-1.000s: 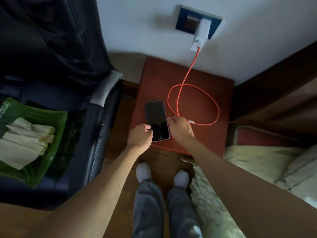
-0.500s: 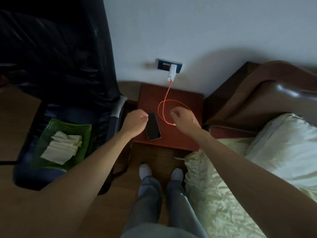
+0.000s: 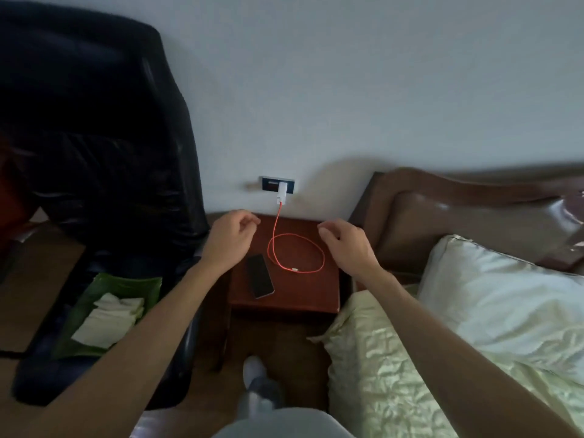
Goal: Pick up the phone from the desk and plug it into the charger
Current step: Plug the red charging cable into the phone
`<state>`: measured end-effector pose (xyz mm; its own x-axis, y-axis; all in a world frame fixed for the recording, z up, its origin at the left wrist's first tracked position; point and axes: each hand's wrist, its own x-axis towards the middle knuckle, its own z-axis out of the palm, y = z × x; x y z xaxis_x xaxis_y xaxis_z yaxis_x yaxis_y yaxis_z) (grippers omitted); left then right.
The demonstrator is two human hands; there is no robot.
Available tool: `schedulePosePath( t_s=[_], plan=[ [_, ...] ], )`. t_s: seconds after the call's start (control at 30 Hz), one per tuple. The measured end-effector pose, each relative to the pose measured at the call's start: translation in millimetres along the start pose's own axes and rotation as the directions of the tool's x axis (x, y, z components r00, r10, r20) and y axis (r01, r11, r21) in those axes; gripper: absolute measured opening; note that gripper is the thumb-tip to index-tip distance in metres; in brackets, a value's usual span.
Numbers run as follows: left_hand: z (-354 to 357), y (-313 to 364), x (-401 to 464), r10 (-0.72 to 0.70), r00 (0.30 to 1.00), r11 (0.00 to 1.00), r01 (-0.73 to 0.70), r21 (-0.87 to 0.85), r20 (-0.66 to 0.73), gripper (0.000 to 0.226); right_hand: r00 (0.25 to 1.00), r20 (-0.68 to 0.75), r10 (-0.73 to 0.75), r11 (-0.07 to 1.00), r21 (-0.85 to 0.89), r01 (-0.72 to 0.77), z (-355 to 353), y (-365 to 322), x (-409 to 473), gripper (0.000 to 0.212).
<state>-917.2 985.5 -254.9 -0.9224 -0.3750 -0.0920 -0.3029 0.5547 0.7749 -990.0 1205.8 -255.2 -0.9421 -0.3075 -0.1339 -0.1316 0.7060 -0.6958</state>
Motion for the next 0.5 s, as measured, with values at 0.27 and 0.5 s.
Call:
schedulePosePath(
  t_s=[0.27, 0.5],
  plan=[
    [16, 66, -93, 0.108, 0.994, 0.989, -0.108, -0.103, -0.001, 0.016, 0.993, -0.107, -0.054, 0.995, 0.083, 0.063, -56, 3, -76, 0.021],
    [-1, 102, -114, 0.239, 0.971, 0.968, -0.236, -0.081, 0.025, 0.018, 0.966, -0.249, -0.073, 0.984, 0.142, 0.111, -93, 0, -113, 0.02]
  ],
)
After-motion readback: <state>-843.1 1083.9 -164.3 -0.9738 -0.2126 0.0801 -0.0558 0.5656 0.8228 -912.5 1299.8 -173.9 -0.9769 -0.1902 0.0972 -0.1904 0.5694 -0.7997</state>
